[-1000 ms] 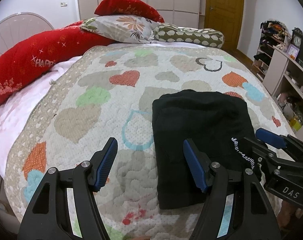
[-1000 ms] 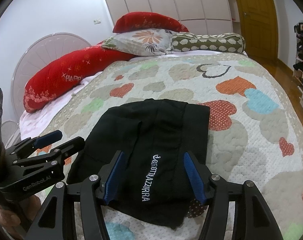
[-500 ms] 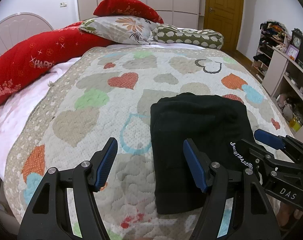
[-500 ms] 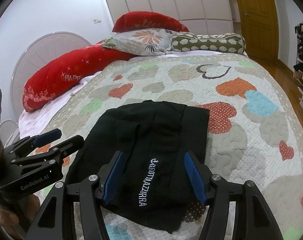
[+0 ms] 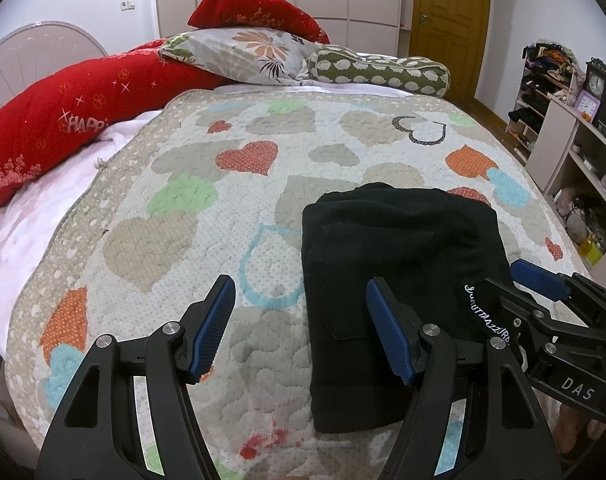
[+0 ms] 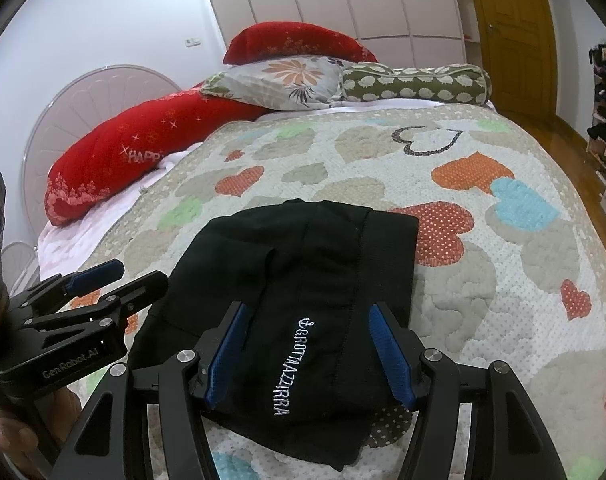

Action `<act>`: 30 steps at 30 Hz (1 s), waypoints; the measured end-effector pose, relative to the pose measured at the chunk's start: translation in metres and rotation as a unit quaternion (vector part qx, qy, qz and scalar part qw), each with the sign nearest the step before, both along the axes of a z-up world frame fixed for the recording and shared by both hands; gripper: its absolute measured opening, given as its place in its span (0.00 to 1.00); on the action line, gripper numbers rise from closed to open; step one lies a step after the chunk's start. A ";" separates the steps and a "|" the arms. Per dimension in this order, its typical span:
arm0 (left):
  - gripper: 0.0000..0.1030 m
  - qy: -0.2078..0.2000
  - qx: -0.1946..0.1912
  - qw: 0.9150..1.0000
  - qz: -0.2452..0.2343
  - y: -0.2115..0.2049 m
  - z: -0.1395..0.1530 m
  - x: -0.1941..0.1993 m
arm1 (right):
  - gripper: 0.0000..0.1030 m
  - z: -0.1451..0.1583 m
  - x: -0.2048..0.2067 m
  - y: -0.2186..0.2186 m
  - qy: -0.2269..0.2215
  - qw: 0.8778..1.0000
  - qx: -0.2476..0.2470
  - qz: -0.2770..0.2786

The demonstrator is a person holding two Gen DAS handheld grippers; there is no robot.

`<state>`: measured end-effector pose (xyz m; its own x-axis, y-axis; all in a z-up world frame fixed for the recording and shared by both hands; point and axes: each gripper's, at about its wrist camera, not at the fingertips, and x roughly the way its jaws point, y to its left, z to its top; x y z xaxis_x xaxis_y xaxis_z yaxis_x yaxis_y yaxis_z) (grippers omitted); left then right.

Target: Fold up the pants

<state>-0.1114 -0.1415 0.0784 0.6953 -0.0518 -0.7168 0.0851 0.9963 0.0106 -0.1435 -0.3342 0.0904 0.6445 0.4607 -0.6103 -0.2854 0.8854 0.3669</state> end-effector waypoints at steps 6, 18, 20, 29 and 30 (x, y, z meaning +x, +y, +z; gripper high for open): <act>0.66 0.002 -0.005 1.000 0.004 0.003 -0.002 0.001 | 0.59 0.000 0.000 0.000 0.000 1.000 0.000 0.001; 0.66 -0.012 0.002 1.000 0.019 0.010 0.002 -0.002 | 0.59 0.000 0.001 0.003 -0.001 1.000 0.000 0.000; 0.66 -0.016 0.001 1.000 0.021 0.012 0.004 -0.002 | 0.59 0.000 0.000 0.001 -0.003 1.000 0.000 0.000; 0.67 -0.029 -0.007 0.999 0.026 0.021 0.013 -0.008 | 0.60 0.001 -0.001 0.001 -0.004 1.000 -0.002 0.001; 0.67 -0.035 -0.002 0.999 0.026 0.020 0.014 -0.010 | 0.60 0.002 -0.002 0.001 -0.005 1.000 -0.002 0.002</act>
